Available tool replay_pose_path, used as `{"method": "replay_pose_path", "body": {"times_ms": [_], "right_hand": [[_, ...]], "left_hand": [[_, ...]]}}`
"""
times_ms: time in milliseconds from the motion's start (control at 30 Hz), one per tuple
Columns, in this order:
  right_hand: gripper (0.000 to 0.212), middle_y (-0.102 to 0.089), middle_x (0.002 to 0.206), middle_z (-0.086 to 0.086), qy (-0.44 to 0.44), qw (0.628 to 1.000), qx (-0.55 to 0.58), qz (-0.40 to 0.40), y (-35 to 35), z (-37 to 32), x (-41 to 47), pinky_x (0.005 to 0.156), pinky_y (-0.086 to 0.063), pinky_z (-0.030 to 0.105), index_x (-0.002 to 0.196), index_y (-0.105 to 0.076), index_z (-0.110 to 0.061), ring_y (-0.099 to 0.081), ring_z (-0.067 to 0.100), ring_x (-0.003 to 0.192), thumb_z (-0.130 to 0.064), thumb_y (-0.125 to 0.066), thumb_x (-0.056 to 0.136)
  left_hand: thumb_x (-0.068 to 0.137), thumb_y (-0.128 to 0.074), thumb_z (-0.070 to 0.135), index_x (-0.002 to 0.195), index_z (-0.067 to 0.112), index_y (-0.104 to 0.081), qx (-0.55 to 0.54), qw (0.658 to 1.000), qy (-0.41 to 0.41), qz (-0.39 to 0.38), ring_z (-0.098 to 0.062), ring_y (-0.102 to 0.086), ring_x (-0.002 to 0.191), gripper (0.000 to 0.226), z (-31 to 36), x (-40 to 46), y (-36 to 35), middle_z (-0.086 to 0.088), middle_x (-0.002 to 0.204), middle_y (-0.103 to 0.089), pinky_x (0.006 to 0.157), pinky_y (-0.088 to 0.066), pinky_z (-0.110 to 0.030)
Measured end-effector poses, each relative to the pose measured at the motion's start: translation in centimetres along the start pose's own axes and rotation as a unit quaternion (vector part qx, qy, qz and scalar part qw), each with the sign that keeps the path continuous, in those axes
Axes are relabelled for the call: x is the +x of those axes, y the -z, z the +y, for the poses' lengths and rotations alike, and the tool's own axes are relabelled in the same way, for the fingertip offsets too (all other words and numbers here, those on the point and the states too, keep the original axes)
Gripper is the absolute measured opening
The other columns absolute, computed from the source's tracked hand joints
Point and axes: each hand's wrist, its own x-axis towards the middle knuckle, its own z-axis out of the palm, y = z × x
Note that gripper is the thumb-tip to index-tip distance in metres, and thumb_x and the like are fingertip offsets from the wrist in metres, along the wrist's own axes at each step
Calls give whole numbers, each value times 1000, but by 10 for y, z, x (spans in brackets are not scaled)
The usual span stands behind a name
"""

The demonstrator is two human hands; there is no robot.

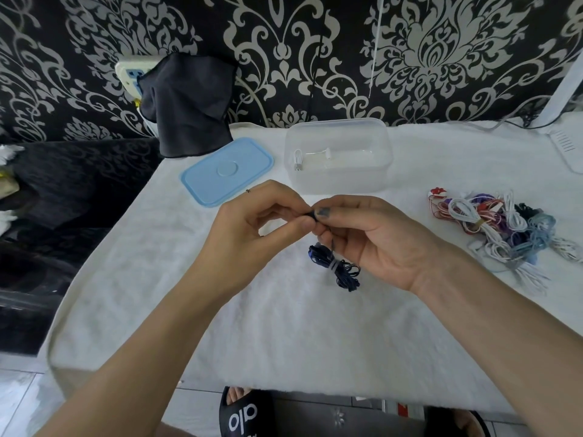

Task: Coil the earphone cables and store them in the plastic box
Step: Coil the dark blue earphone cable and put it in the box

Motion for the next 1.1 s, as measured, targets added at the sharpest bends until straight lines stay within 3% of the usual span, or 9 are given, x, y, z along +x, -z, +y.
{"method": "replay_pose_path", "body": {"times_ms": [167, 333, 533, 633, 733, 867, 1100], "right_hand": [[9, -71, 79, 8, -19, 1000, -3, 1, -1, 4, 1, 66, -56, 20, 85, -75, -4, -68, 12, 72, -6, -67, 81], [21, -71, 99, 13, -32, 998, 57, 10, -8, 10, 2, 71, -57, 21, 111, -66, 4, -70, 14, 78, -3, -62, 91], [5, -72, 84, 6, -42, 995, 88, 20, -11, 12, 1, 71, -58, 23, 92, -66, -4, -70, 13, 73, -4, -61, 91], [7, -73, 84, 8, -49, 992, 112, 29, -11, 13, 2, 72, -59, 23, 91, -66, -4, -71, 14, 73, -2, -60, 92], [7, -72, 92, 14, -51, 987, 147, 35, -12, 12, 0, 69, -59, 25, 94, -66, -2, -71, 18, 75, 0, -61, 90], [10, -68, 114, 20, -34, 996, 79, -2, -11, 12, -1, 82, -58, 33, 100, -67, -5, -70, 25, 87, -3, -60, 92], [14, -66, 116, 20, -6, 998, 69, -4, -15, 13, -2, 80, -59, 28, 103, -69, -4, -67, 19, 83, -7, -57, 95]], "left_hand": [[91, -74, 11, 97, 12, -71, 63, 998, -14, 8, -25, -71, 92, 6, -3, -2, 1, -1, 93, -72, 87, -57, -38], [90, -76, 11, 98, 9, -73, 125, 990, -57, 36, -17, -69, 89, 9, -2, -1, 1, 2, 92, -71, 83, -57, -33], [84, -80, 9, 102, 11, -71, 146, 987, -50, 35, -18, -69, 92, 19, 0, -4, 2, 3, 94, -70, 85, -57, -35], [84, -80, 5, 98, 11, -70, 176, 981, -62, 52, -14, -69, 91, 18, 1, -4, 0, 4, 92, -70, 84, -54, -23], [86, -80, 7, 95, 7, -70, 209, 972, -83, 75, -10, -69, 86, 13, 1, -4, 0, 1, 87, -72, 83, -52, -18], [88, -78, 8, 92, 4, -71, 243, 957, -123, 97, -9, -67, 82, 9, 0, -3, 1, -1, 85, -72, 81, -54, -23], [86, -77, -1, 94, 1, -72, 217, 961, -144, 88, -15, -69, 85, 9, -1, -1, 2, -4, 91, -73, 81, -55, -25]]}}
